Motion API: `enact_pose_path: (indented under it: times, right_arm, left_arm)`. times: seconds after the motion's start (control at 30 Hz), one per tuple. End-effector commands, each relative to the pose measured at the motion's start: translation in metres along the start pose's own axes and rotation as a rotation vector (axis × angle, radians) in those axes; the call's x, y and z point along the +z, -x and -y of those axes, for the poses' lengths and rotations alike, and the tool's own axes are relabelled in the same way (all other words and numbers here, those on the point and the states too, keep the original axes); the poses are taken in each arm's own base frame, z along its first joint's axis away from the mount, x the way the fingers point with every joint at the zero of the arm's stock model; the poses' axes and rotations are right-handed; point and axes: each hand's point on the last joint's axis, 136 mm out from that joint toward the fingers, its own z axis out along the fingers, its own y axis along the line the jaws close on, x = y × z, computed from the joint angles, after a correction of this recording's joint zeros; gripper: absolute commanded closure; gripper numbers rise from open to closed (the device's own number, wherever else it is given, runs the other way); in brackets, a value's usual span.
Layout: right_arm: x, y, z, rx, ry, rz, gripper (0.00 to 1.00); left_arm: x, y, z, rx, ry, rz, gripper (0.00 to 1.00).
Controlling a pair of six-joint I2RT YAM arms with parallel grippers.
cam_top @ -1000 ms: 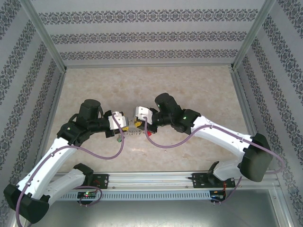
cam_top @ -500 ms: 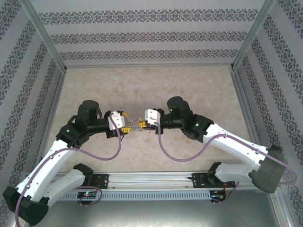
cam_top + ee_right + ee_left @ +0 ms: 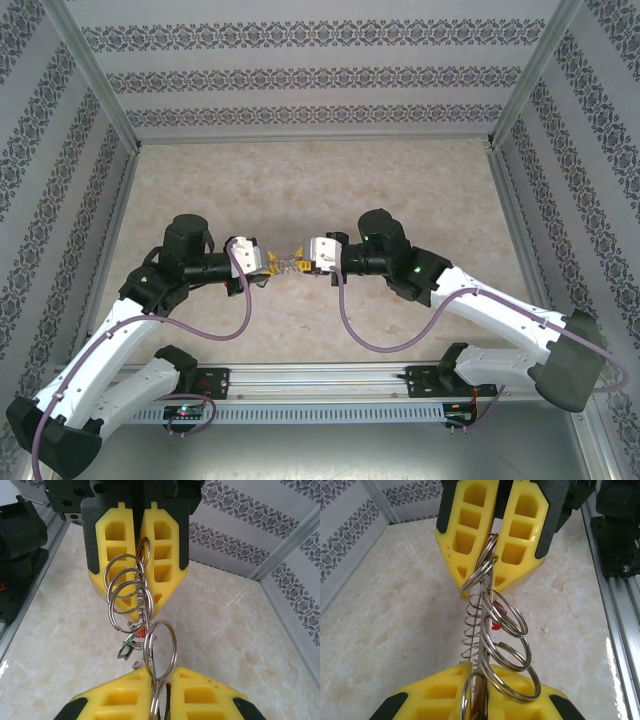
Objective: Put the keys on the keyring
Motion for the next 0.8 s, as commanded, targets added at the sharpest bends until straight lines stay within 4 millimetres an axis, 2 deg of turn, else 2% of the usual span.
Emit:
enact_pose_path:
  times: [0.0,0.07,0.13,0.2,0.4,0.77]
  right_arm:
    - [-0.007,0.016,0.005,-0.022,-0.029,0.056,0.91]
    - [-0.008,0.015,0.005,-0.028,-0.032,0.05,0.88]
    - [-0.009,0.014,0.005,-0.038,-0.037,0.04,0.79]
    - [-0.011,0.014,0.005,-0.047,-0.041,0.037,0.76]
    - [-0.017,0.019,0.003,-0.094,-0.039,0.025,0.61]
    - [-0.015,0.033,0.008,-0.186,-0.094,0.018,0.58]
  left_arm:
    - [-0.006,0.018,-0.013,0.085,0.085,0.052,1.0]
    - [-0.007,0.018,-0.015,0.098,0.098,0.042,1.0]
    - [-0.009,0.018,-0.017,0.111,0.115,0.035,1.0]
    - [-0.011,0.017,-0.02,0.132,0.138,0.028,1.0]
    - [-0.015,0.006,-0.024,0.207,0.183,-0.035,1.0]
    - [-0.016,0.003,-0.024,0.274,0.186,-0.064,1.0]
